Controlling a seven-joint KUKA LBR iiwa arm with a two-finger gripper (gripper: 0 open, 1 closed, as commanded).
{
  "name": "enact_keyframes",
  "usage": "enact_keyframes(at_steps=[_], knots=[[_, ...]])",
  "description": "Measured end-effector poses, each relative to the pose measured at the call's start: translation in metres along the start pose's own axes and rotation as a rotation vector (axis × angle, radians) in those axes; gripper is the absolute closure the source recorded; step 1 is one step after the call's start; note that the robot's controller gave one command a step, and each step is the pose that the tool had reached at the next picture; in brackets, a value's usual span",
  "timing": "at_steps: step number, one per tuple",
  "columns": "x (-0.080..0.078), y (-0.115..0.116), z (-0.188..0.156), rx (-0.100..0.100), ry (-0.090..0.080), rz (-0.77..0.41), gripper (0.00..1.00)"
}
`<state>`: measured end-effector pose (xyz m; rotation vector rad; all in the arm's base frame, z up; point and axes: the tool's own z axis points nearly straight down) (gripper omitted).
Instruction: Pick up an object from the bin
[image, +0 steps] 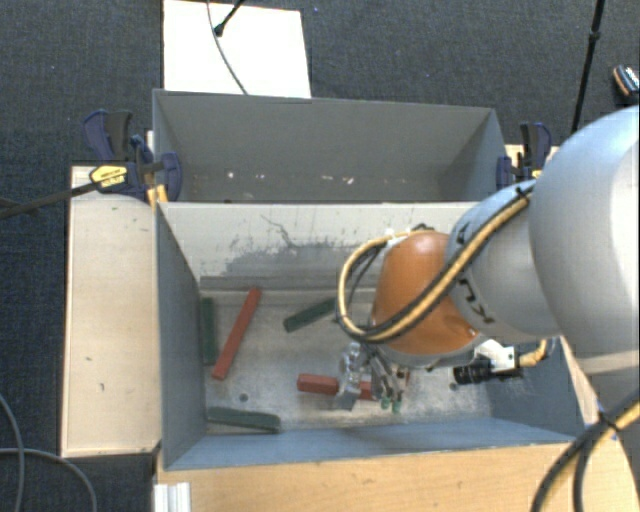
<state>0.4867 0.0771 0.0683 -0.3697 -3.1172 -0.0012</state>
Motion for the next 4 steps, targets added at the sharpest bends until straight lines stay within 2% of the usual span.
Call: enact_keyframes(at_steps=[1,2,4], knots=[[0.000,0.000,-0.002,-0.001,-0.002,0.002,1.00],[-0.001,0.001,-0.070,-0.003,-0.009,-0.003,1.00],[-0.004,0.002,-0.117,-0.003,-0.008,-0.011,1.00]])
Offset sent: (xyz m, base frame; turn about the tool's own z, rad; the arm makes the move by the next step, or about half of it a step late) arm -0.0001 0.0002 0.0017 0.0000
